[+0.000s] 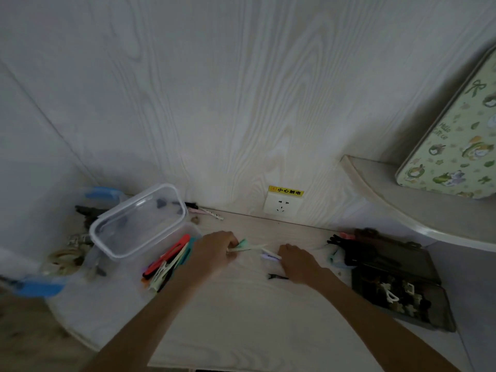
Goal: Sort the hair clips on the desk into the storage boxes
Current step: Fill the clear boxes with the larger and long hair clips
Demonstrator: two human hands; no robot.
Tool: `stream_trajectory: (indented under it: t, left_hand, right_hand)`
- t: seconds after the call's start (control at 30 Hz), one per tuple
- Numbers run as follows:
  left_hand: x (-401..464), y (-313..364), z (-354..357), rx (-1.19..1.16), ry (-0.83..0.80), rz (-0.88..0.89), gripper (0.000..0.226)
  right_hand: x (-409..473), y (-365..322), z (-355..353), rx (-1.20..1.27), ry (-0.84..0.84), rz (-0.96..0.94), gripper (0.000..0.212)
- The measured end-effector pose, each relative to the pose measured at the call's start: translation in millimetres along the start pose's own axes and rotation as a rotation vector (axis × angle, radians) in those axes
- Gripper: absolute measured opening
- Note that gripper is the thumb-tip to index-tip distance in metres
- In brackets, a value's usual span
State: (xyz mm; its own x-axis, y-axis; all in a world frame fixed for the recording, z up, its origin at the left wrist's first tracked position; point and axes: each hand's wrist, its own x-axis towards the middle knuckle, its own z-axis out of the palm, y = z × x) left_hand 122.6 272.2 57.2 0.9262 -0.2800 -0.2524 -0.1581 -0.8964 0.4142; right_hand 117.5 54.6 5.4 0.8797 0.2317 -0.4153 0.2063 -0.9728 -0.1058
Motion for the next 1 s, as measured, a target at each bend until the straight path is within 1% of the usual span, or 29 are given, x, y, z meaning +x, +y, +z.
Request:
stream_trajectory:
  t: [0.03,0.1,0.17,0.2,0.3,0.37,0.4,0.47,0.53,0.57,0.63,0.67,0.7,0.73,0.77,0.83,0.87,0.93,0.97,1.0]
  left_hand:
    - [-10,-9,-13,-0.052,0.046,-0.046,0.025]
    - [-34,-33,-35,-0.152,0.139,-0.154,0.016]
    - [-55,-61,-47,-0.195,0.166,-0.282,0.013]
    - [-63,-74,-50,-0.204,0.141,-0.342,0.014]
    - [-76,-104,-43,-0.156,0.067,-0.44,0.014]
    - [-82,-115,-34,-0.104,0.049,-0.456,0.011]
    - [-84,-120,-29,-0.114,0.039,-0.457,0.012]
    - [-87,-124,-22,-0.15,0.041,-0.444,0.015]
    - [-88,-125,-18,-0.187,0.081,-0.427,0.013]
    - [-86,-124,-15,-0.212,0.112,-0.408,0.013]
    - [-83,-119,-12,-0.217,0.146,-0.356,0.013]
    - [-79,-116,-10,-0.214,0.162,-0.332,0.013]
    - [-74,-114,-7,-0.213,0.181,-0.312,0.012]
    - [-69,-111,-4,-0.193,0.186,-0.299,0.013]
    - [-65,-106,-3,-0.143,0.182,-0.294,0.015]
    - [-57,-96,1,0.002,0.179,-0.301,0.021]
    - [-55,-91,2,0.051,0.2,-0.327,0.024]
    - [-51,-75,4,0.076,0.304,-0.34,0.026]
    - [-47,-65,7,0.05,0.368,-0.29,0.025]
    - [-43,-51,12,0.017,0.398,-0.207,0.024]
  right_hand:
    - [2,-8,-9,0.073,0.031,-0.017,0.023]
    - [10,-33,-27,0.207,0.179,-0.123,0.024]
    - [19,-70,-46,0.259,0.322,-0.298,0.024]
    - [23,-89,-52,0.256,0.357,-0.377,0.023]
    - [34,-133,-56,0.141,0.349,-0.533,0.023]
    - [41,-148,-51,0.067,0.279,-0.554,0.026]
    - [43,-152,-50,0.053,0.234,-0.556,0.027]
    - [43,-153,-53,0.09,0.151,-0.563,0.028]
    - [41,-146,-59,0.227,0.125,-0.551,0.033]
    - [40,-138,-64,0.31,0.148,-0.524,0.035]
    - [36,-113,-72,0.454,0.223,-0.45,0.032]
    - [34,-96,-75,0.481,0.227,-0.409,0.028]
    - [33,-74,-76,0.458,0.19,-0.36,0.025]
    - [30,-51,-74,0.388,0.1,-0.303,0.024]
    - [28,-29,-69,0.292,-0.032,-0.242,0.027]
    - [19,6,-48,0.146,-0.281,-0.137,0.038]
    - [14,17,-34,0.128,-0.331,-0.114,0.041]
    - [4,32,-10,0.225,-0.27,-0.098,0.035]
    - [0,35,-3,0.297,-0.225,-0.095,0.031]
    - [-4,38,3,0.354,-0.185,-0.087,0.03]
